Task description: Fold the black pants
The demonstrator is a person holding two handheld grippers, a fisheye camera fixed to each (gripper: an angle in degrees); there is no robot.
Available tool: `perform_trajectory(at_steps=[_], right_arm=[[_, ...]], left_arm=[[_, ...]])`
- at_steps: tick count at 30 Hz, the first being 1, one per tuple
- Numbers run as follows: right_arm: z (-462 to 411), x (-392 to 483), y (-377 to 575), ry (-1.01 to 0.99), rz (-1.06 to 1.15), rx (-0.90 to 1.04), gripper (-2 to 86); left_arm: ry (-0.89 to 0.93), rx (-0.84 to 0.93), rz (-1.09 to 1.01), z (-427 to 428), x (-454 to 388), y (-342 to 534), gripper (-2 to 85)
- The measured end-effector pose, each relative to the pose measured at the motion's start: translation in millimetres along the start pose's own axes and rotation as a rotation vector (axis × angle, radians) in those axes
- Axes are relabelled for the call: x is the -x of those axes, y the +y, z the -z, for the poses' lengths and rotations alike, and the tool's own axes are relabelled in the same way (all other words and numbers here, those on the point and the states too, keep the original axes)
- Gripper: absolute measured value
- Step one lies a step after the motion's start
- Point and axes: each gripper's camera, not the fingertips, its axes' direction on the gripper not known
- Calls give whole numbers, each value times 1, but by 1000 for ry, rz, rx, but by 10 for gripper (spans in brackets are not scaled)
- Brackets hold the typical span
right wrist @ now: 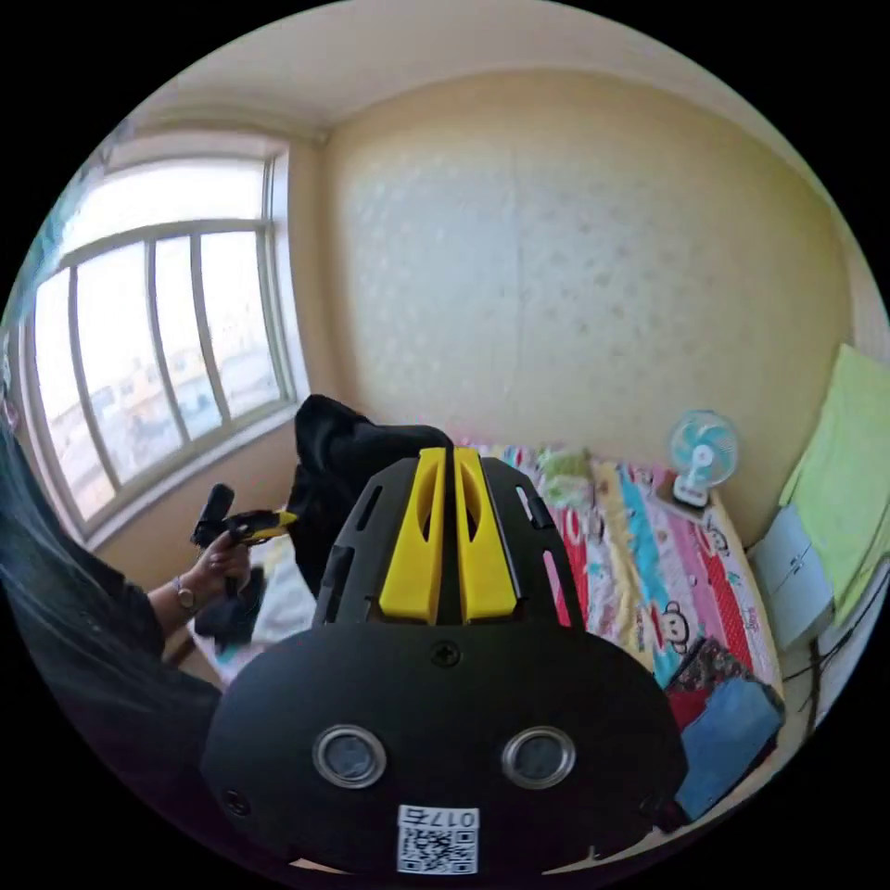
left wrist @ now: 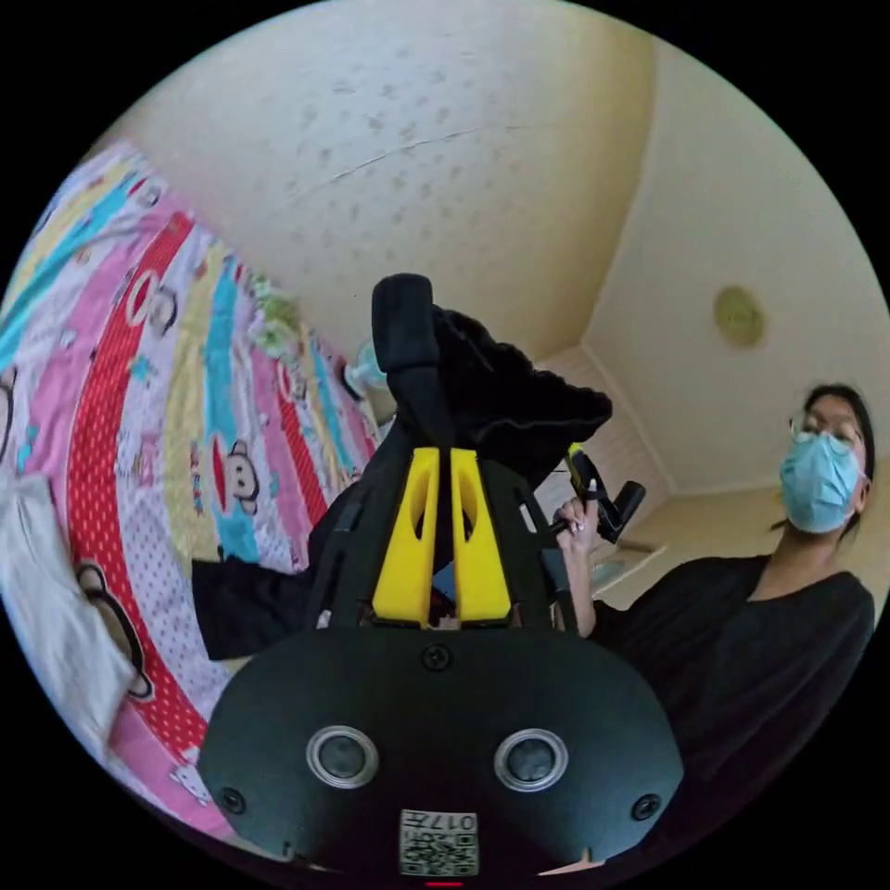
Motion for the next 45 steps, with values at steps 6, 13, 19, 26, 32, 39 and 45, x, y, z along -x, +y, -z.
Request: perform_trajectory(at_steps=[6,13,19,26,32,39,45], right_arm=[[138,7,-84,-18,8,-419,18],[137,-27,-200,-81,37,-487,21],[-81,-152,-322,-43,-206,-17,23],[-346,-360,-181,7,-715,611,25],[-391,-424,92,-161,-931,985,29],[-347,-470,228,-257,-1129,1028,59],[-347,-483,253,-510,-1135,1092,138]], left_arm=[[112,-276,-421,69,-186,-34,0],[44,-431,-637,92,-273,-66,-1],[-393,-356,-441,29,-190,-189,9],[-775,-97,66,-9,105,-235,35],[-779,292,326,-28,329,-3,53],[-472,662,537,-125,411,191,84],[-450,715,515,-157,393,216,90]])
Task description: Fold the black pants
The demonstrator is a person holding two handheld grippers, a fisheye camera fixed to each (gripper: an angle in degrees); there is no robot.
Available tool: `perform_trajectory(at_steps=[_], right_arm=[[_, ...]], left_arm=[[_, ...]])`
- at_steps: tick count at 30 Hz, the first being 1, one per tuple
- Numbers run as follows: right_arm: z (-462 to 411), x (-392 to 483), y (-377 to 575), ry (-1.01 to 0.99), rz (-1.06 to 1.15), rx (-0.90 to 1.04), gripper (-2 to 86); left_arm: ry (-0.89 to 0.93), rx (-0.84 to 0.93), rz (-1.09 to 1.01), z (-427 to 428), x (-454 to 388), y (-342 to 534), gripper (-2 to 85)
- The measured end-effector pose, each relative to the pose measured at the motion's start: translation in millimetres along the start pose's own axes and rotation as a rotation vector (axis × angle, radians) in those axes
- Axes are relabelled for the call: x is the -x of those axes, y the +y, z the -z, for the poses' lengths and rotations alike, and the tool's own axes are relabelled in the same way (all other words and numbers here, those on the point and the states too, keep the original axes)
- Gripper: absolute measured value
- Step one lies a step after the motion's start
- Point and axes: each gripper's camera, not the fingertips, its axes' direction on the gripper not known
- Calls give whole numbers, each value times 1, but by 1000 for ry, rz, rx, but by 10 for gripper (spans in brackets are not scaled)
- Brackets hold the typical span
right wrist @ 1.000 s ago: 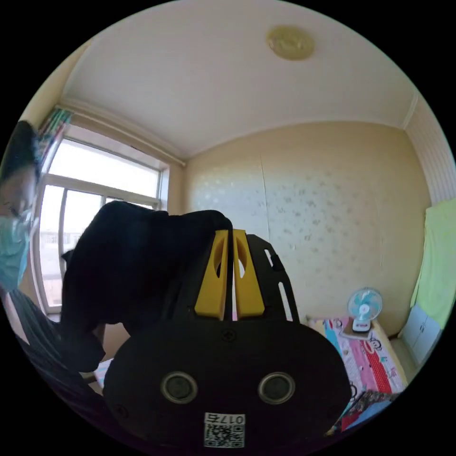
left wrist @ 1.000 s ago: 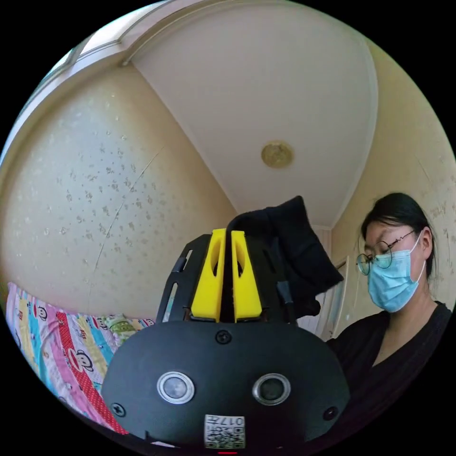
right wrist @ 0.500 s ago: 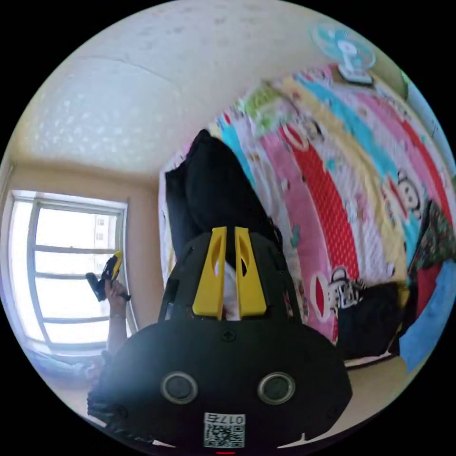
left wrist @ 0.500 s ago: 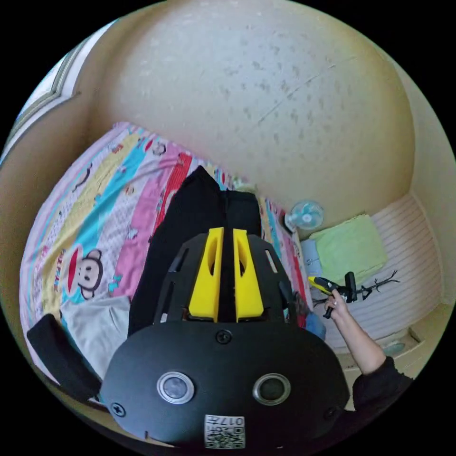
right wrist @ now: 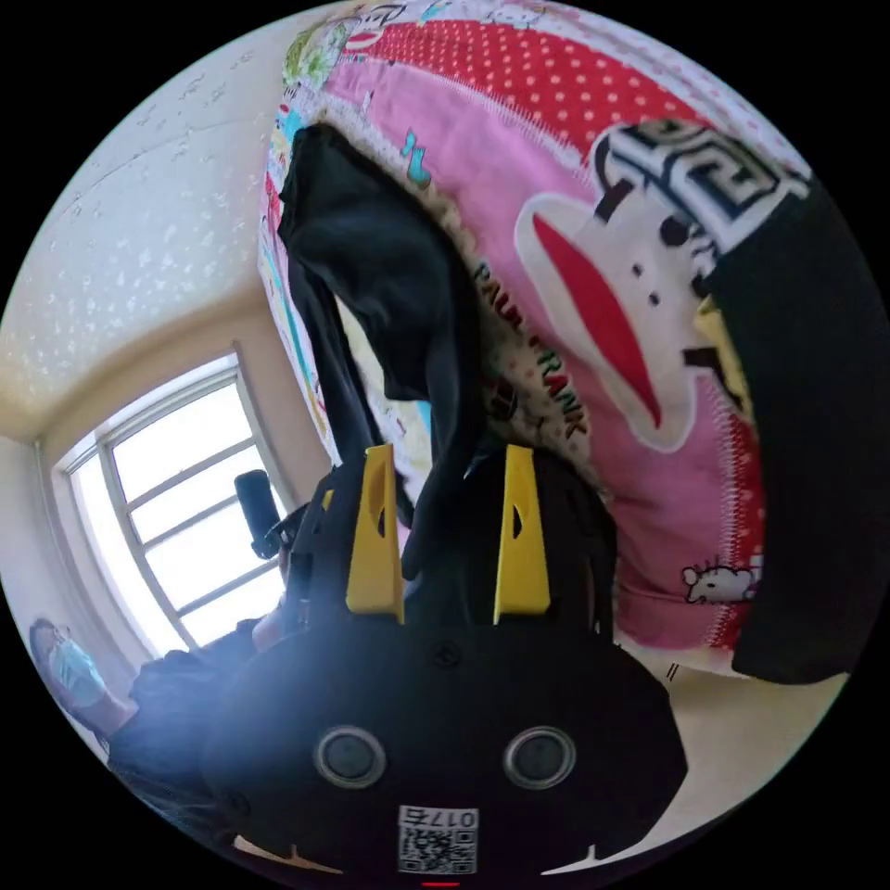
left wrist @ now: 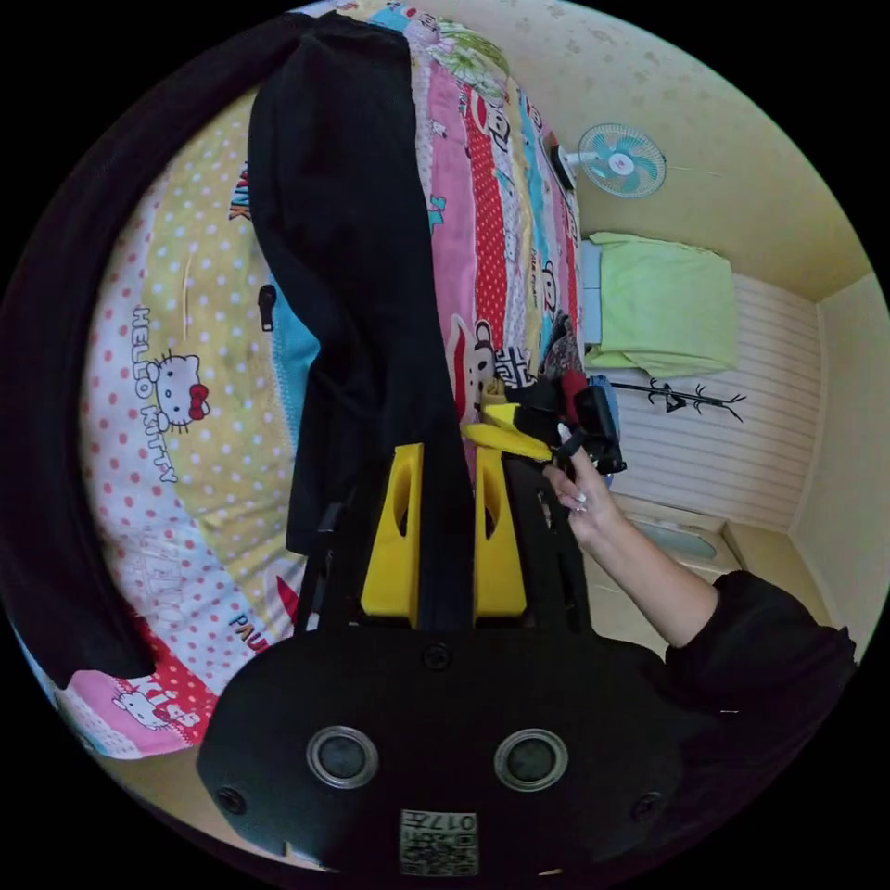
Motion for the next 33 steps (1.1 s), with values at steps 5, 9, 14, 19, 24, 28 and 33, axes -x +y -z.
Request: perform_trajectory(at_steps=[5,9,14,19,24,28,33], right_arm=[[-10,23,9,-155,146,204,45],[6,83,29,-98,346,222,34],[25,138,48,16,516,202,32],[34,119,35,58,547,441,39],[86,101,-23,317,496,486,74],[126,125,-145,343,475,287,134],[144,146,-309,182,405,-47,133]], left_arm=[[-82,-110,34,47,-5,4,91],[-66,-26,92,84,-8,-19,116],[-173,245,147,77,-11,-24,132],[-288,218,85,103,-17,7,24],[-243,131,50,145,-12,28,7],[-196,78,104,184,-4,44,5],[-77,28,146,228,0,55,2]])
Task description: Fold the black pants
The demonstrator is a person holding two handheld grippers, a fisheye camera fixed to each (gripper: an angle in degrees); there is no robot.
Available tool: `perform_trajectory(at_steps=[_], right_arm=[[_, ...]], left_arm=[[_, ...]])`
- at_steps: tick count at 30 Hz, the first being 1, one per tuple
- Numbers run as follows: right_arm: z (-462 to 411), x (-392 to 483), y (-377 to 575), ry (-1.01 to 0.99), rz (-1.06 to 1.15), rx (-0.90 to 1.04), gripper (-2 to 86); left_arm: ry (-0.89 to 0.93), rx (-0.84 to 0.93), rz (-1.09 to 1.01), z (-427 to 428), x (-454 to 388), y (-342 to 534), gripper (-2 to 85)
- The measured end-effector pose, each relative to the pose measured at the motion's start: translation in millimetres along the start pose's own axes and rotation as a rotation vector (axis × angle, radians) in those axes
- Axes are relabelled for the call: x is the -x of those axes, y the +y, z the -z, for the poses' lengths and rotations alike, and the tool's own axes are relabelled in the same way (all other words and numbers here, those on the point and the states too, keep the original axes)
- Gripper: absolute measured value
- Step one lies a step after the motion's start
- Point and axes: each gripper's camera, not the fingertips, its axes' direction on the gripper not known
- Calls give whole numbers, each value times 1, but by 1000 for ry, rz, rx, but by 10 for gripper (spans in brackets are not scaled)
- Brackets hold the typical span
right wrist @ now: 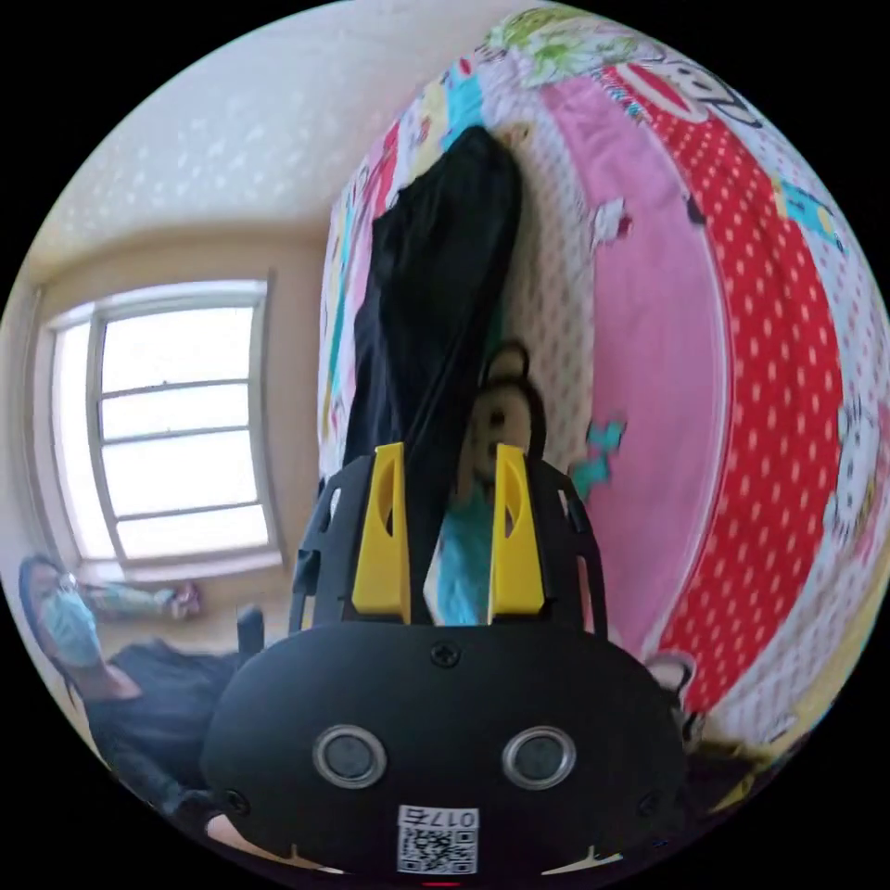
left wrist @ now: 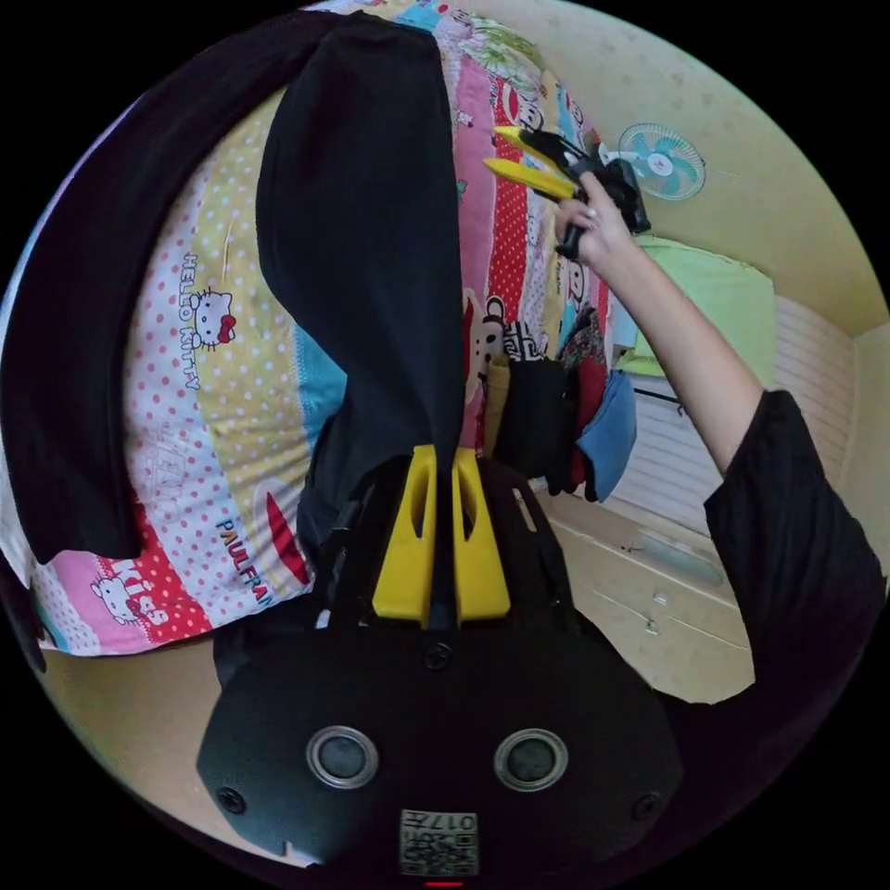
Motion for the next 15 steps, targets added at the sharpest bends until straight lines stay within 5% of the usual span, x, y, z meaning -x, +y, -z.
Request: perform_trajectory(at_steps=[7,12,15], right_arm=[[-46,-55,-139,-180,-177,-252,132],[-61,-26,-172,-287,-24,-301,42],[-80,4,-183,-654,108,-356,34]], left_arm=[[283,-75,55,82,9,9,0],[613,-188,70,151,39,29,0],[851,-283,121,190,84,55,1]])
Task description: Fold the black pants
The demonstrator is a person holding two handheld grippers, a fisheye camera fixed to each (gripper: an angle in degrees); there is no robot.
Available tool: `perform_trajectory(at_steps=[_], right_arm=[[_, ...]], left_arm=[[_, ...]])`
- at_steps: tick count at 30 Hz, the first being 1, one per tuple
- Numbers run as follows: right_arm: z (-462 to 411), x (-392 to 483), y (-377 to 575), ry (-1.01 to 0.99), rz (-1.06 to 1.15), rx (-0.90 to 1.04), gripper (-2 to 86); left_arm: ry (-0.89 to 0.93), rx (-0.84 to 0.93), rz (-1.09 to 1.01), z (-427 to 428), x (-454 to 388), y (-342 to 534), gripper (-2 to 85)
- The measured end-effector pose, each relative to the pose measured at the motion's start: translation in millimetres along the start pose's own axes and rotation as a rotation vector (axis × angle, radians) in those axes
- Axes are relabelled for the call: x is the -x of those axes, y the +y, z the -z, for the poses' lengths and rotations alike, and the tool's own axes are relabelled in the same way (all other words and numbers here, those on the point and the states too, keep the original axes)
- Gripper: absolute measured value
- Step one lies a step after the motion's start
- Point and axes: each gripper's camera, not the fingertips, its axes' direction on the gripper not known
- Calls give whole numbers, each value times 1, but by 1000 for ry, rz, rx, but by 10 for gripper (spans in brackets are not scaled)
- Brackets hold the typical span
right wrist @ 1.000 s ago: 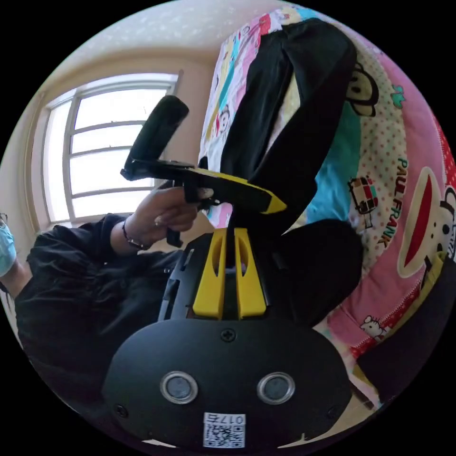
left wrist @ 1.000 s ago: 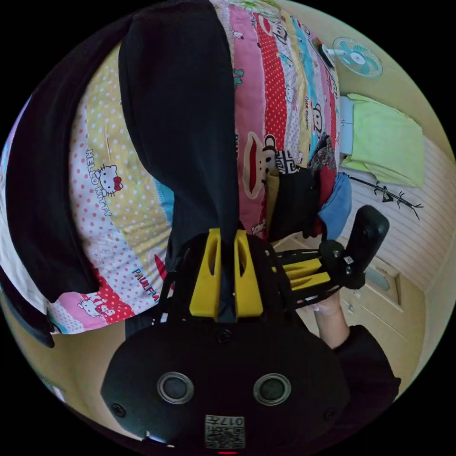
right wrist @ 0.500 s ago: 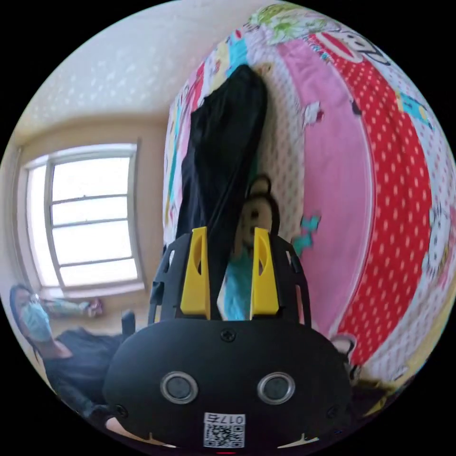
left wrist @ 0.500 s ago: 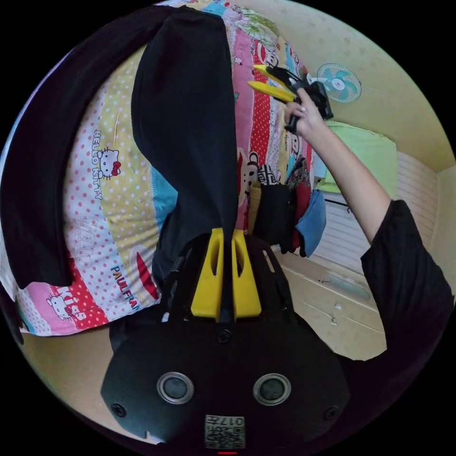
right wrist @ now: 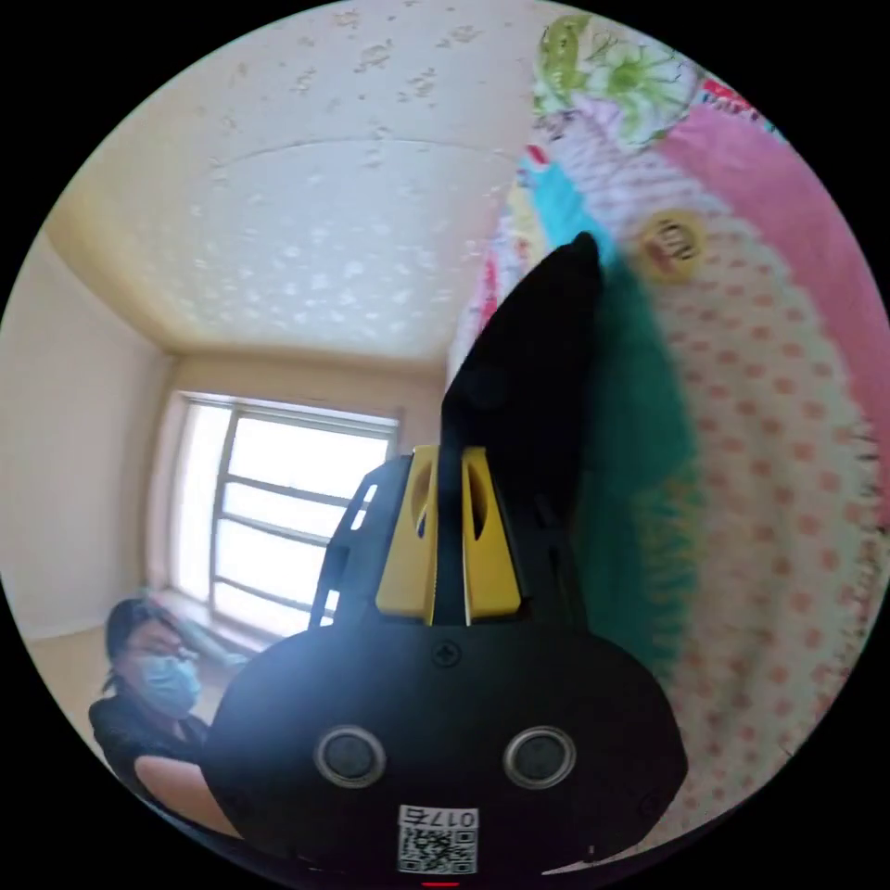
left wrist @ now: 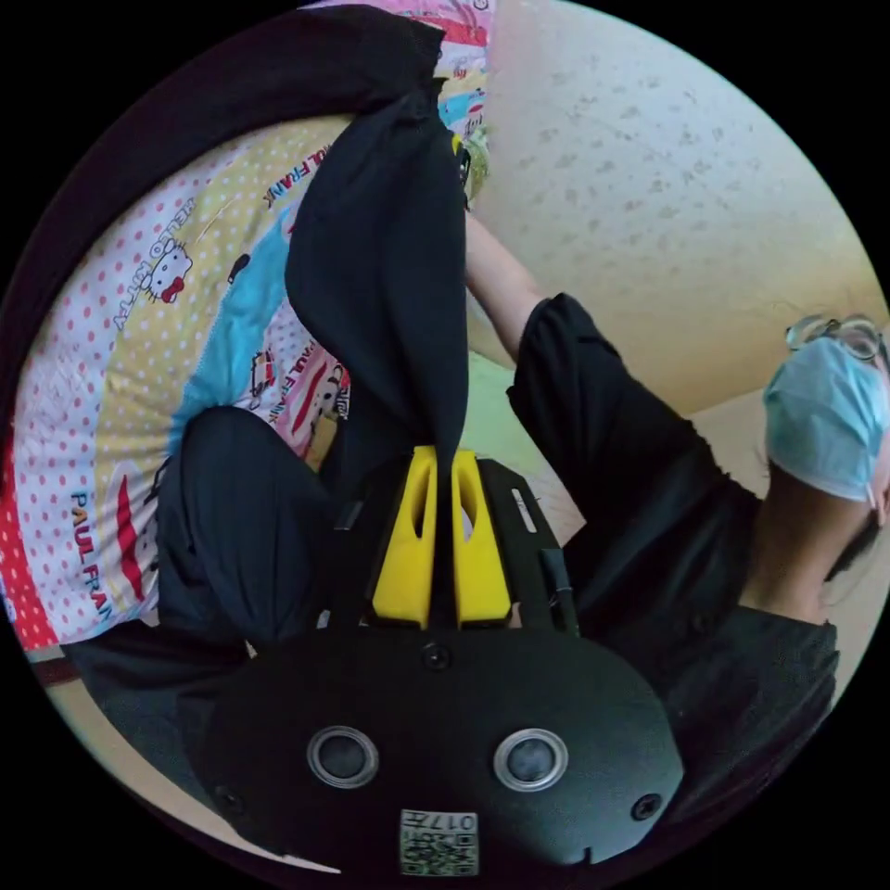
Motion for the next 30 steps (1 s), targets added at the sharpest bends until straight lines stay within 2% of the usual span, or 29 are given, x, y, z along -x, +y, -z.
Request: perform_trajectory(at_steps=[2,3,5,8,10,12,14,17,20,25,30], right_arm=[[-51,9,0,-135,14,23,35],[-68,13,0,-128,16,42,35],[-137,25,11,-29,-4,103,44],[-202,20,38,-16,-19,163,62],[-227,13,54,-49,-11,255,63],[-238,8,73,6,-6,352,79],[-234,8,110,187,44,511,92],[-202,7,180,410,101,655,99],[-151,3,263,529,34,612,103],[-118,-15,390,562,-177,543,116],[-129,-33,477,414,-354,367,119]], left_arm=[[132,-55,23,38,4,5,2],[183,-122,16,67,5,9,3],[138,-236,30,112,6,15,4],[-74,-373,78,186,9,18,13],[-277,-489,76,242,9,23,34],[-470,-516,181,273,20,25,64],[-588,-465,265,291,33,24,83],[-623,-487,191,306,27,31,87],[-678,-486,113,313,15,33,107],[-681,-401,71,323,7,21,116],[-639,-328,25,340,-8,20,116]])
